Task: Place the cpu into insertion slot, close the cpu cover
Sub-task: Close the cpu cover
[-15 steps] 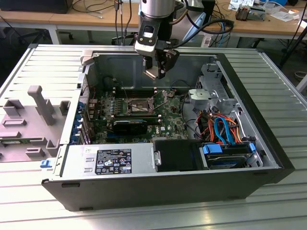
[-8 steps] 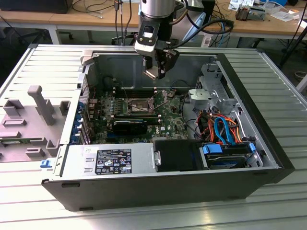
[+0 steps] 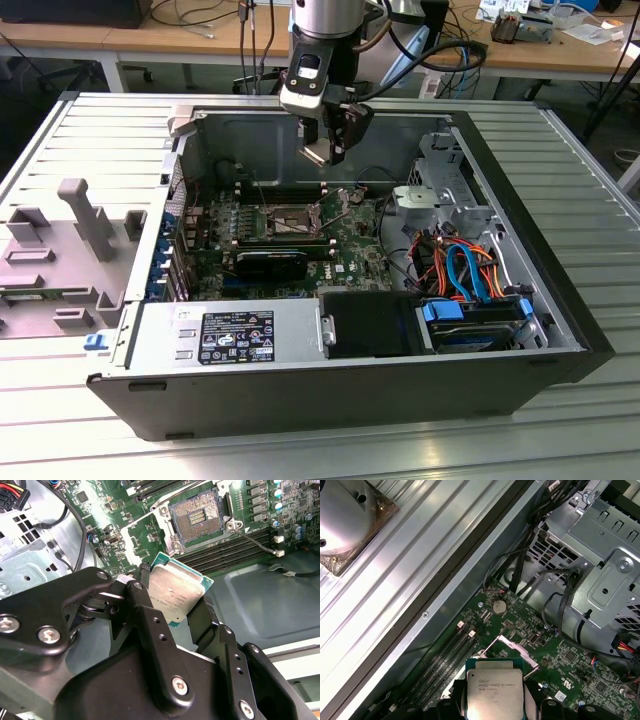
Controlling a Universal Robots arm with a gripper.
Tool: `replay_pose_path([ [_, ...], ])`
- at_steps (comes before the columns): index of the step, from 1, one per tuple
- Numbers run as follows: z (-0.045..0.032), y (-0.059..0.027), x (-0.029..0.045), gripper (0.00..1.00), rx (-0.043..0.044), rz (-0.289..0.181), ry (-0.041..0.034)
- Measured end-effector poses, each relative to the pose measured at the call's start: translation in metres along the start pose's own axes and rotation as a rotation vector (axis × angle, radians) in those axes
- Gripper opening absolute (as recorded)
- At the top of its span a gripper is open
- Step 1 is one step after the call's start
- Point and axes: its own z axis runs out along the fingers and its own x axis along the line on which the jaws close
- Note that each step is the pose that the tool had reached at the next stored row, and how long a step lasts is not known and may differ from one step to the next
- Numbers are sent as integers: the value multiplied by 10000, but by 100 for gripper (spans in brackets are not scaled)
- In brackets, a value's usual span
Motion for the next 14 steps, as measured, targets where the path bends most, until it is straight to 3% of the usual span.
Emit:
replay_pose_path([
  [14, 3, 0, 0, 55, -2, 88, -7],
])
